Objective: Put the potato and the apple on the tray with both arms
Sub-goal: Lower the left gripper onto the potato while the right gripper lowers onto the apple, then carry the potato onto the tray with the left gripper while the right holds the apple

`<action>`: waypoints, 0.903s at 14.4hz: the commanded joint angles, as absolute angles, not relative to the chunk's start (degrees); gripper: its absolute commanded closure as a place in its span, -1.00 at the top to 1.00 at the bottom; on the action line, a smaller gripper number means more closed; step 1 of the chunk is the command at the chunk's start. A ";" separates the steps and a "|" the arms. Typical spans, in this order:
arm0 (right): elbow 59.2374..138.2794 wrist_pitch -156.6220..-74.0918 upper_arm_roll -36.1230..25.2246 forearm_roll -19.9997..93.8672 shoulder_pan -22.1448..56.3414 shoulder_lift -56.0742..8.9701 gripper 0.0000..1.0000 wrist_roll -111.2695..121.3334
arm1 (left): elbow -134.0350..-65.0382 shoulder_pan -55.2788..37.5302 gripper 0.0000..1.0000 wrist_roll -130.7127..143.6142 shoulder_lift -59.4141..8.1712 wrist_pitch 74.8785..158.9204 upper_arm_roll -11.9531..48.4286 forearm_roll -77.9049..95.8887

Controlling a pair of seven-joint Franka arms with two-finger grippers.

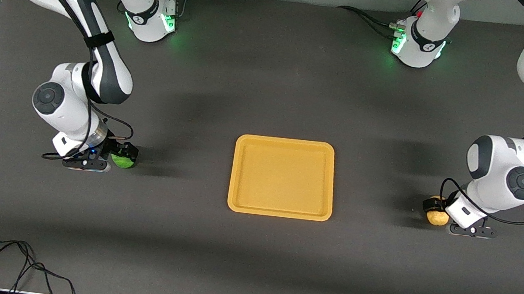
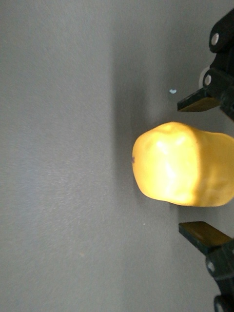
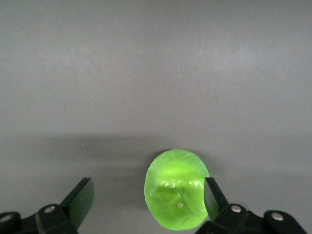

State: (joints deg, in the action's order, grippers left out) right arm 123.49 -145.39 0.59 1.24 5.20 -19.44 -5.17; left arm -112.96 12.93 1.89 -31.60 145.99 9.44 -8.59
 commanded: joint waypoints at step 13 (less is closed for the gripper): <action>122.70 -147.74 0.09 -5.19 5.01 -24.70 0.98 -6.24 | -106.81 1.70 -0.45 20.00 -18.02 118.69 10.63 -8.53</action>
State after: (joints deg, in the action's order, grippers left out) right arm 123.47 -146.78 0.19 -4.41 4.92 -23.25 -5.17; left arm -109.67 7.29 13.33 -20.77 126.32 11.19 -8.49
